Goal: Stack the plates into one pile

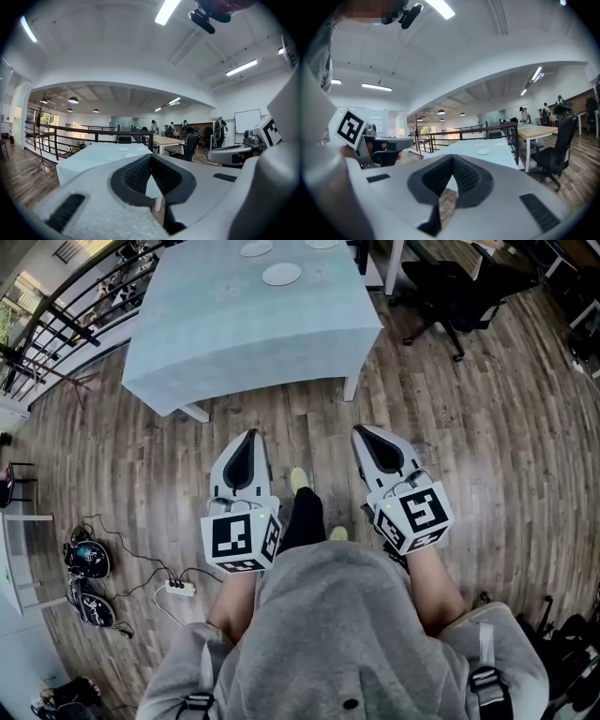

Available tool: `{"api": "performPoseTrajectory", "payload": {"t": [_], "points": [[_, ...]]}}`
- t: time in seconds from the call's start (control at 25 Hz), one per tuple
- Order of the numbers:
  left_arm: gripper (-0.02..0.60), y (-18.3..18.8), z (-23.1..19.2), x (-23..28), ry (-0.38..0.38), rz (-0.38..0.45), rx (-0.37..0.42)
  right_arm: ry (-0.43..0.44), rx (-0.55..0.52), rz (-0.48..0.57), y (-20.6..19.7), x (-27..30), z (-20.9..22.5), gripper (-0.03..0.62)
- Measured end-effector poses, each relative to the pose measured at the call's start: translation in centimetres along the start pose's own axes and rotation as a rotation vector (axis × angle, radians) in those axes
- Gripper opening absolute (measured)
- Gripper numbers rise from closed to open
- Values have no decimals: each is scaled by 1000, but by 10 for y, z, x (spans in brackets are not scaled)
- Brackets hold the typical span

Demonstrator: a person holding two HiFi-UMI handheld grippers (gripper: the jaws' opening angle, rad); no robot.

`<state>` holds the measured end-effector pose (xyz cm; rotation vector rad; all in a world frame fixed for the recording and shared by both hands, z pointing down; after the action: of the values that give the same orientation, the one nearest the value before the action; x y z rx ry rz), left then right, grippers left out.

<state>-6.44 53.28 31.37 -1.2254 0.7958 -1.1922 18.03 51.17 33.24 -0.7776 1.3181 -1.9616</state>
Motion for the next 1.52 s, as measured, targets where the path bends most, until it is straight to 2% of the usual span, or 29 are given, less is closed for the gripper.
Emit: {"api": "performPoseTrajectory", "payload": {"t": [0.16,0.32,0.56,0.96,1.52], "points": [[12,2,-15,21,8,7,43,4,-24,-13,3,29,2,25],[12,1,-35,49,14,7,62,-31,3,4,13,62,14,25],[12,4,-68,89,13,-4,40,-41,12,26,38,107,30,25],[12,5,-111,138,-7,3,30,-83,-5,20,53,163,40,25],[12,-3,-167,173,-8,9,22,-124,-69,28,72,222,37,26]]}}
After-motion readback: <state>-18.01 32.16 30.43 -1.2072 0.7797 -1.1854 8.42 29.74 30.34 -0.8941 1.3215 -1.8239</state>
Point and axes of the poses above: the fingertips, and each gripper's own axes: x forward along the fingers, z to its right, y out of its top, the point moved 10 cm from there along -x, backward along the fingers, and after that the axes turned 12 degrees about x, right-handed, at the moved point
